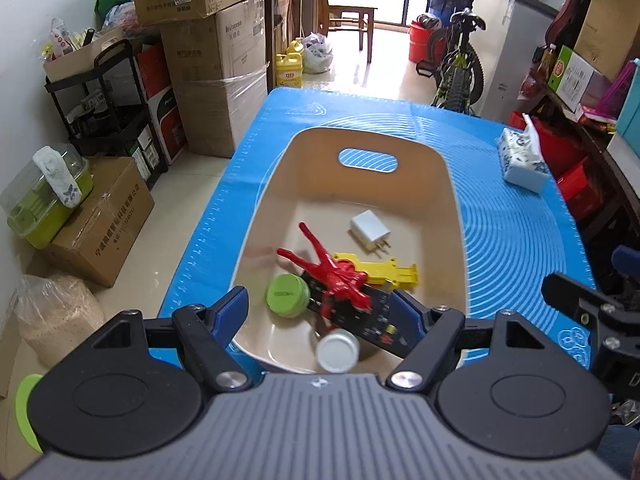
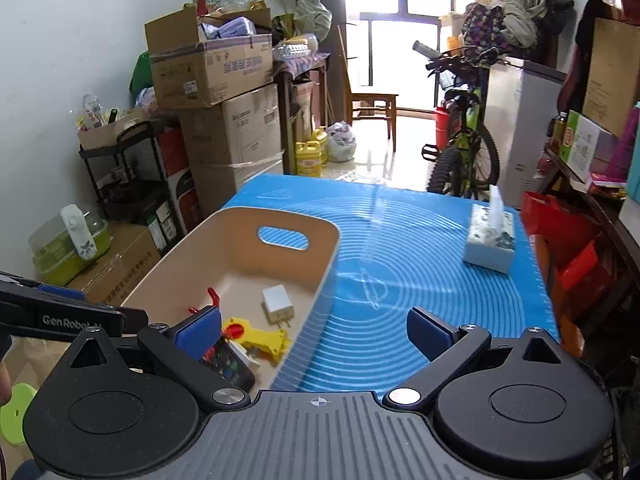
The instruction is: Organize rigid objects
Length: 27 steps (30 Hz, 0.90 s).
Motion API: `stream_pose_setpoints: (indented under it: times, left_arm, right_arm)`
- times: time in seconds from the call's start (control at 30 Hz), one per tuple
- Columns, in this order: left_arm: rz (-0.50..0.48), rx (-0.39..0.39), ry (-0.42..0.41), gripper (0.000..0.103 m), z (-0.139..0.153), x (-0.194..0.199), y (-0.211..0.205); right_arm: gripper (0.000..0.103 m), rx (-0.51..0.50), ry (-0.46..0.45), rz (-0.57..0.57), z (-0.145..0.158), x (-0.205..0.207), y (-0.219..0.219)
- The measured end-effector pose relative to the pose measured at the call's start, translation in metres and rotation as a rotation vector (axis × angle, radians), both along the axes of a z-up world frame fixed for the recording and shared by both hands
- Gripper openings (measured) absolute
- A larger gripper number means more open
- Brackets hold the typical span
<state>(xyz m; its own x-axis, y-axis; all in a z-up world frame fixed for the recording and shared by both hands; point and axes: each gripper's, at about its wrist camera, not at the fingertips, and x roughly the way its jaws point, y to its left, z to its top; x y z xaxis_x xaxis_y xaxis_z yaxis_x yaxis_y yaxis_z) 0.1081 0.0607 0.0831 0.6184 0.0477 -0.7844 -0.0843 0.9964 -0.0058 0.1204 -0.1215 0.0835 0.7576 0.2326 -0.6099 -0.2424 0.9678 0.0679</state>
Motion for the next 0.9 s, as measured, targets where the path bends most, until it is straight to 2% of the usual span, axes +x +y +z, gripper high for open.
stream_pose_setpoints:
  times: [0.3,0.43,0.67,0.9]
  left_arm:
    - [-0.014,0.029,-0.044,0.078,0.013,-0.034,-0.026]
    - [-0.029,0.081,-0.076,0.078,0.012,-0.052,-0.038]
    - [-0.026,0.072,-0.121,0.078,0.008,-0.075,-0.046]
    - [-0.066,0.101,-0.171,0.078,0.000,-0.094,-0.067]
  right_arm:
    - [0.099,-0.016,-0.017,-0.019,0.007,-0.042,-0.034]
    - [0.099,-0.005,-0.018,-0.022,0.008,-0.058,-0.047]
    - [0.099,0.011,-0.023,-0.028,0.005,-0.081,-0.062]
    - [0.099,0.022,-0.028,-0.040,-0.002,-0.100,-0.075]
